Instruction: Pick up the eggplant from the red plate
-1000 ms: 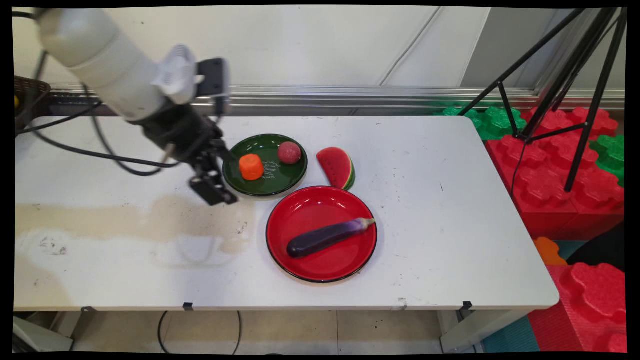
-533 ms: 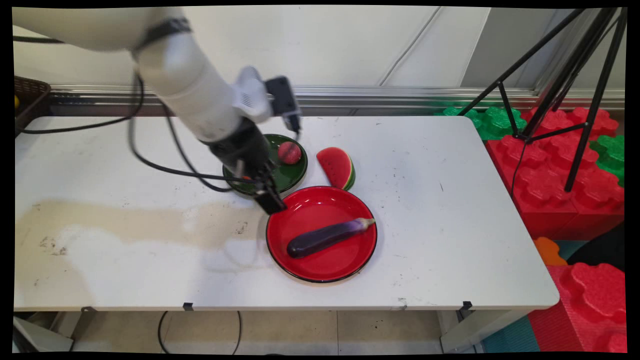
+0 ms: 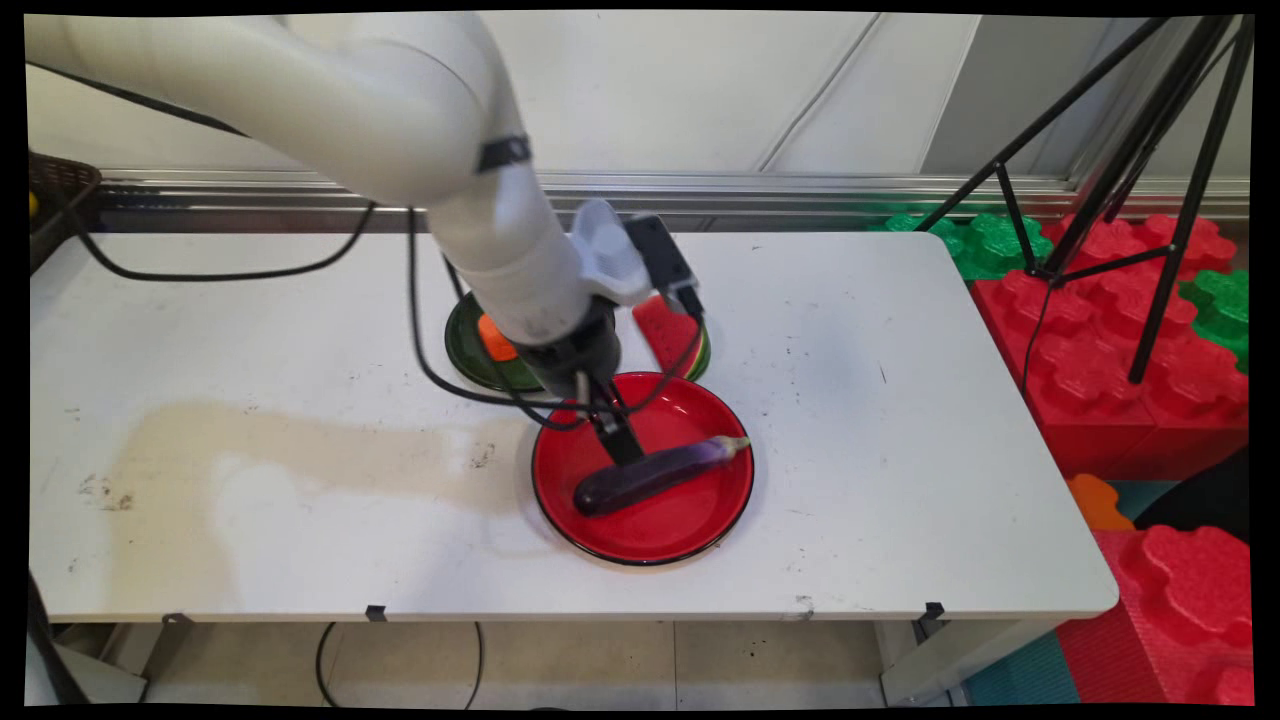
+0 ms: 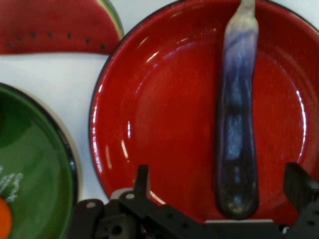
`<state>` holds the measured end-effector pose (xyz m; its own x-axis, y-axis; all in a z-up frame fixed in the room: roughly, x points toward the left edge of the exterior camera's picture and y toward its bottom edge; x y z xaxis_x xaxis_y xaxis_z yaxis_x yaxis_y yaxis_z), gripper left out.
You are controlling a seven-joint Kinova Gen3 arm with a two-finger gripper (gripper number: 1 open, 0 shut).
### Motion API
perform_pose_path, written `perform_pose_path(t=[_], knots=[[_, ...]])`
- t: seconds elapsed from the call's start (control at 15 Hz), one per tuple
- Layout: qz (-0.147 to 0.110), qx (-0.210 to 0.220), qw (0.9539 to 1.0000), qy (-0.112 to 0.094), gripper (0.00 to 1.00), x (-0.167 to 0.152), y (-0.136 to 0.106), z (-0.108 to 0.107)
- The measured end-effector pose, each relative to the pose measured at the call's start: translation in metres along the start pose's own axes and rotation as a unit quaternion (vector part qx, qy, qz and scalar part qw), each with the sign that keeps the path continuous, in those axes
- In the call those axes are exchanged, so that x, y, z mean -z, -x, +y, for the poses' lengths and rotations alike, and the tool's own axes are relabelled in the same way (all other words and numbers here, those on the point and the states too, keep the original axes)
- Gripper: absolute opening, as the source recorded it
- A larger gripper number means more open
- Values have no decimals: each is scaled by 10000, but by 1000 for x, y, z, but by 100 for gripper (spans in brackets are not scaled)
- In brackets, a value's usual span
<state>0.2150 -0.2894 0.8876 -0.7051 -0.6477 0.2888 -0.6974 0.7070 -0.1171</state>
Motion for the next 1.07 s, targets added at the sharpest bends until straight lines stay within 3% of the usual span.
perform_pose_path(t=[0.6,1.07], knots=[[-227,178,9996,66,100,-58,-19,28],[-246,230,9994,17,100,-96,-27,33]])
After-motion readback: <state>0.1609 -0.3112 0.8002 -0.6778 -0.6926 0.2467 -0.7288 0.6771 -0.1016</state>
